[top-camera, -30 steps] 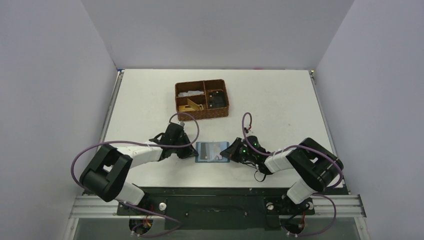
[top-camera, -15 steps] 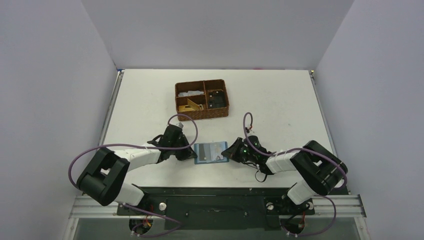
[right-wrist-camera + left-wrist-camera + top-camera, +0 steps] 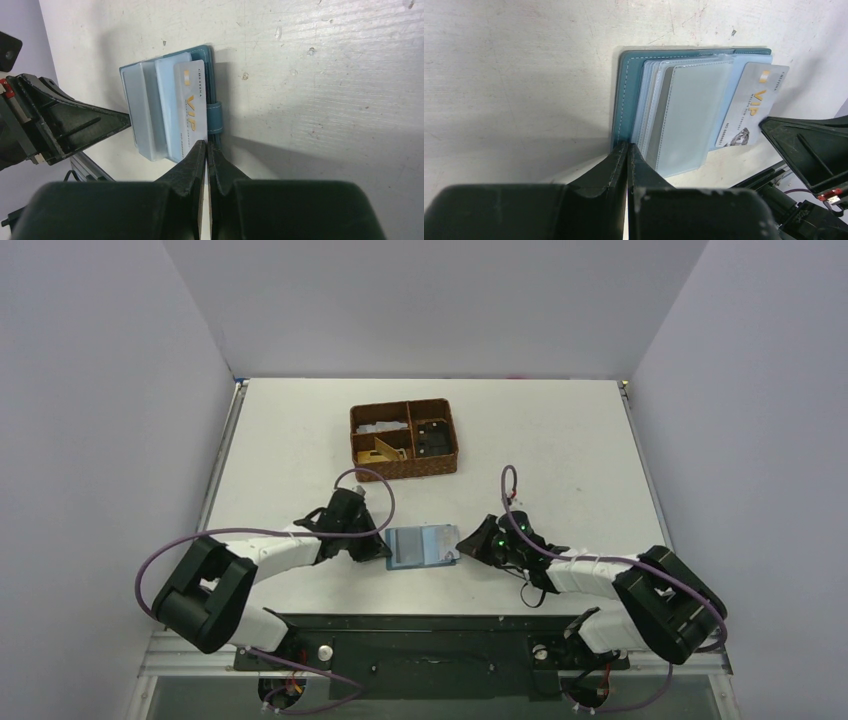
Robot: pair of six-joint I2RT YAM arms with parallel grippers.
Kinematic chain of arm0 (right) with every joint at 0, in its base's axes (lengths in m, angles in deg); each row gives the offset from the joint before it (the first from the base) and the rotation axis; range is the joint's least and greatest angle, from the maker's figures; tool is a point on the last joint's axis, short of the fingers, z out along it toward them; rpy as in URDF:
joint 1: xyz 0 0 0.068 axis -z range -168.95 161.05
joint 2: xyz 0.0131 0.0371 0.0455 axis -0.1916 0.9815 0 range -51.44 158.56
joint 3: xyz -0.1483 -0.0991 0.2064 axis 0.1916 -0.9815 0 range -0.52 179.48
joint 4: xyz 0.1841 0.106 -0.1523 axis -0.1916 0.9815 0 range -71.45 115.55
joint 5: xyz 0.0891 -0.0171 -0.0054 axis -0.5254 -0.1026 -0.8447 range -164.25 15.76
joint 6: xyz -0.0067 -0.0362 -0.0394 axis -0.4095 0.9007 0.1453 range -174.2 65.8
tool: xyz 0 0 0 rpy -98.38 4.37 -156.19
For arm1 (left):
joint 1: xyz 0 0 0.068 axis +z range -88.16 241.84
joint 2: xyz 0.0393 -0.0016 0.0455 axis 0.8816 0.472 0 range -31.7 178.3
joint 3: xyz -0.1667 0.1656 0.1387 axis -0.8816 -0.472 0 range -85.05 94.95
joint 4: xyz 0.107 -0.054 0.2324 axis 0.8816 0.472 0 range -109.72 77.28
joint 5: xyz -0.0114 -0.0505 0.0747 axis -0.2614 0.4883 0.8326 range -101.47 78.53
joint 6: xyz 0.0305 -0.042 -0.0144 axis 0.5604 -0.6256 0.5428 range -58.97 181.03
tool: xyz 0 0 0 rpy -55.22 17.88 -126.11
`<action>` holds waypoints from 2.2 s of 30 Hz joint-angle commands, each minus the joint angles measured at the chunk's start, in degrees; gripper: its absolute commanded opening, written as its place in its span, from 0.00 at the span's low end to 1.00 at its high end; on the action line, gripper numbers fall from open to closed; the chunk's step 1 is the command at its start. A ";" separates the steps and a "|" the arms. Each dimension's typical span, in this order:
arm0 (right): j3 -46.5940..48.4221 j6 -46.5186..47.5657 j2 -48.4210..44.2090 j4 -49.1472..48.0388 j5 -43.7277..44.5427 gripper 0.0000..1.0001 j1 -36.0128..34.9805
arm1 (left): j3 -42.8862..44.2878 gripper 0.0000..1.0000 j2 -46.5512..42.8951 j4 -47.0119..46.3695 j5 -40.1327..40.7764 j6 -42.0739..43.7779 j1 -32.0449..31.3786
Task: Take the credit cards out of the card holder
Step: Remove the credit card from the card holder, then place the credit card in the storage box.
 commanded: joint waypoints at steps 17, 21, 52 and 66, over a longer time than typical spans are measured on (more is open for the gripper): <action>9.37 0.50 -10.50 10.11 -1.57 0.00 0.26 | 15.66 0.37 -7.74 19.01 0.41 6.73 1.26; 11.82 -0.58 -12.02 11.44 -2.48 0.00 0.15 | 14.52 0.41 -9.32 14.00 -6.48 4.59 2.18; 20.17 -11.06 -9.49 2.07 -8.57 0.00 -4.92 | 2.81 0.43 -10.63 -29.87 -29.32 -17.68 7.14; 24.04 -4.51 -10.59 13.15 -2.43 0.41 -7.87 | 1.95 0.00 -12.56 -28.14 -29.17 -16.98 7.44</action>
